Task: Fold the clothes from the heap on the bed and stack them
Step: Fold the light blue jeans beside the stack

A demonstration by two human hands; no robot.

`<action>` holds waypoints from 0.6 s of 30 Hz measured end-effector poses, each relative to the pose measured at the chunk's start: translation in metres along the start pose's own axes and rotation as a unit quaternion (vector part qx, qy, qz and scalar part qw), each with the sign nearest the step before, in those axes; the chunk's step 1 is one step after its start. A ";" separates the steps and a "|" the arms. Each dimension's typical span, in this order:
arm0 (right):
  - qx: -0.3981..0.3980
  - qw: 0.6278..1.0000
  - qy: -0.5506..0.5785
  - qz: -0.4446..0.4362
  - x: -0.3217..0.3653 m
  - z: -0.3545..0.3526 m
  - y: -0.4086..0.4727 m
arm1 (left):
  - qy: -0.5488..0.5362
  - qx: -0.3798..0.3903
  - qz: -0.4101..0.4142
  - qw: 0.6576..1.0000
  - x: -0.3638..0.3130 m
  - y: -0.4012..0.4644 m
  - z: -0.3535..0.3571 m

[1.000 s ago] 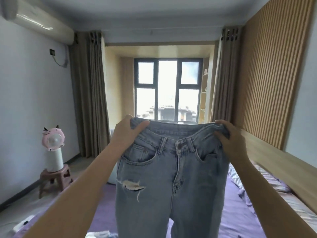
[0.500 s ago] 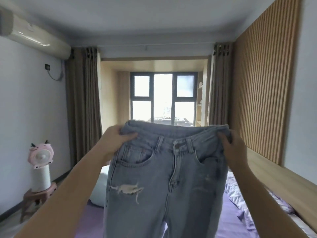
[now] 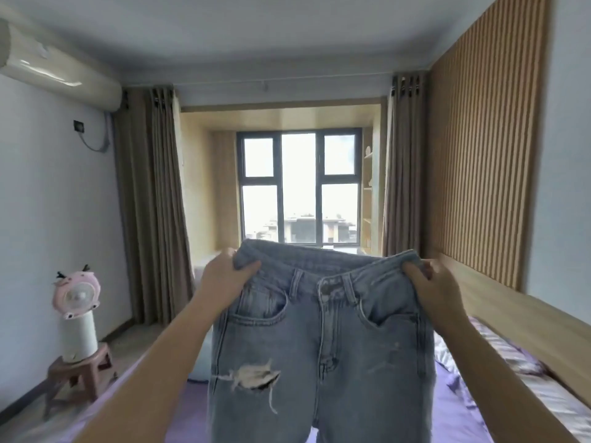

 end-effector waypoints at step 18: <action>0.059 0.948 0.108 0.294 -0.101 0.112 -0.333 | -0.266 0.113 -0.206 0.935 0.164 -0.242 0.129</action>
Point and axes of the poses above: each hand's wrist, its own y-axis towards the middle knuckle, its own z-axis out of the palm, x = y × z, the point moved 10 cm from there along y, towards the middle knuckle, and after that the axes turned 11 degrees about y, right-handed, at the moved point
